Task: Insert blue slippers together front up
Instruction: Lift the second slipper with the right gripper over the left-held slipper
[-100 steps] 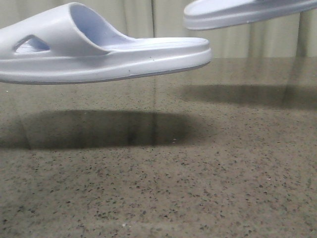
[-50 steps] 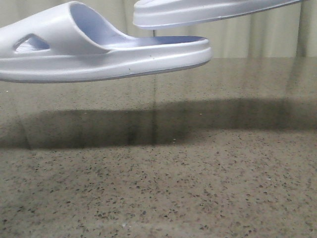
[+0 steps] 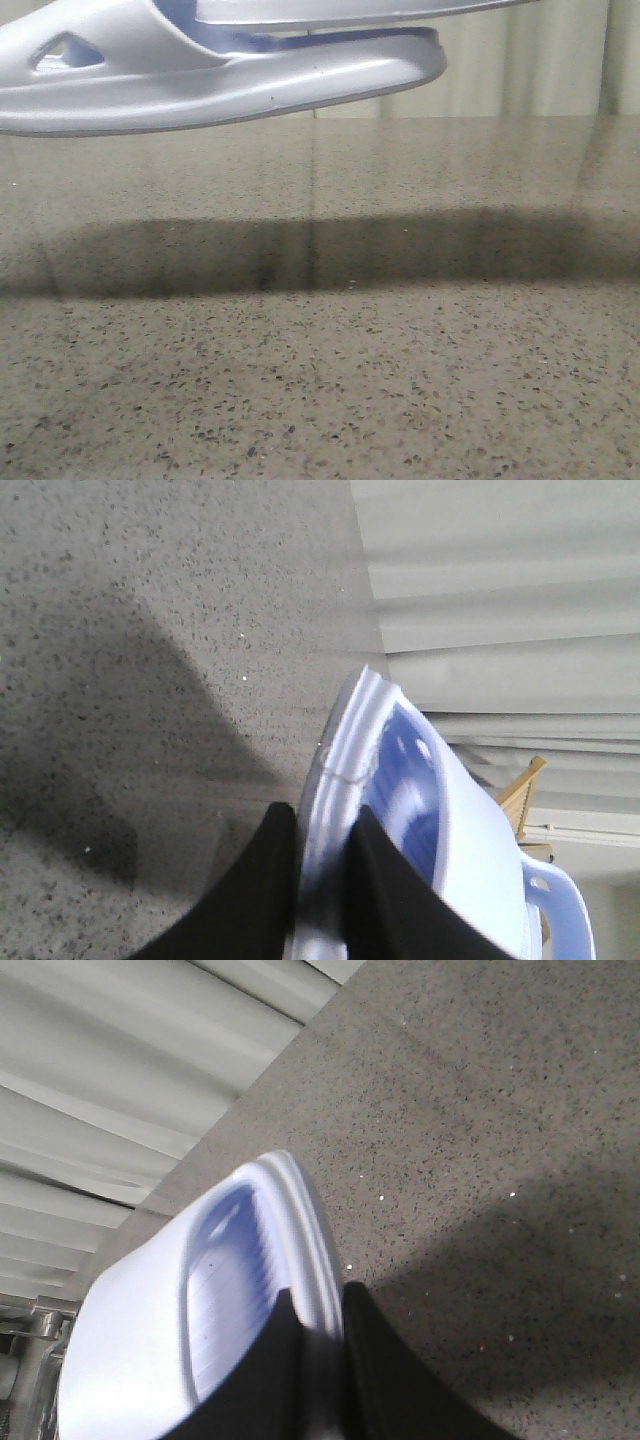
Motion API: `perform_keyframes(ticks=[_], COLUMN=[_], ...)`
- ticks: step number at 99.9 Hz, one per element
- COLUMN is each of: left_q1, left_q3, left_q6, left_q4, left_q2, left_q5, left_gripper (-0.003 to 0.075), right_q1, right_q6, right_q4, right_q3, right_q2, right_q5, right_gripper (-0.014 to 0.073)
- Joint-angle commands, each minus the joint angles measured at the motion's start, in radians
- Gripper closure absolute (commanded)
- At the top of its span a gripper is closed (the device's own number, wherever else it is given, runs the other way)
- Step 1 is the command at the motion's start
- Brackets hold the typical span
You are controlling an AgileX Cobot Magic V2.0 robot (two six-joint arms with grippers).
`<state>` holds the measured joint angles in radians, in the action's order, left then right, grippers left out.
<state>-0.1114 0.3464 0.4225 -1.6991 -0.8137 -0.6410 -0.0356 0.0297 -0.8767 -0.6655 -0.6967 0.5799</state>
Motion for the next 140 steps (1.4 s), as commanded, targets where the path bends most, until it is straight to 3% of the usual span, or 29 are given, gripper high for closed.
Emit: perform_keyframes(ticks=[1, 25, 85, 100, 140], left_q1=[0.001, 0.001, 0.001, 0.001, 0.001], left_q3=[0.025, 0.025, 0.025, 0.025, 0.025], left_q6=[0.01, 0.009, 0.023, 0.025, 0.025], left_q4=[-0.066, -0.07, -0.13, -0.142, -0.154], left_q2=[-0.002, -0.002, -0.002, -0.002, -0.004], left_q5=[-0.072, -0.124, -0.222, -0.247, -0.304], left_gripper=[0.0704, 0.0704, 0.0704, 0.0704, 0.0704], right_q1=[-0.001, -0.001, -0.001, -0.009, -0.023], right_q6=[-0.03, -0.138, -0.145, -0.202, -0.285], right_q4=[-0.061, -0.17, -0.215, -0.294, -0.358], right_q3=[-0.036, -0.036, -0.018, 0.019, 0.036], right_q2=[-0.012, -0.038, -0.038, -0.038, -0.065], right_q5=[-0.034, -0.021, 0.022, 0.027, 0.009], right_gripper=[0.0701, 0.0701, 0.0701, 0.0701, 0.0701])
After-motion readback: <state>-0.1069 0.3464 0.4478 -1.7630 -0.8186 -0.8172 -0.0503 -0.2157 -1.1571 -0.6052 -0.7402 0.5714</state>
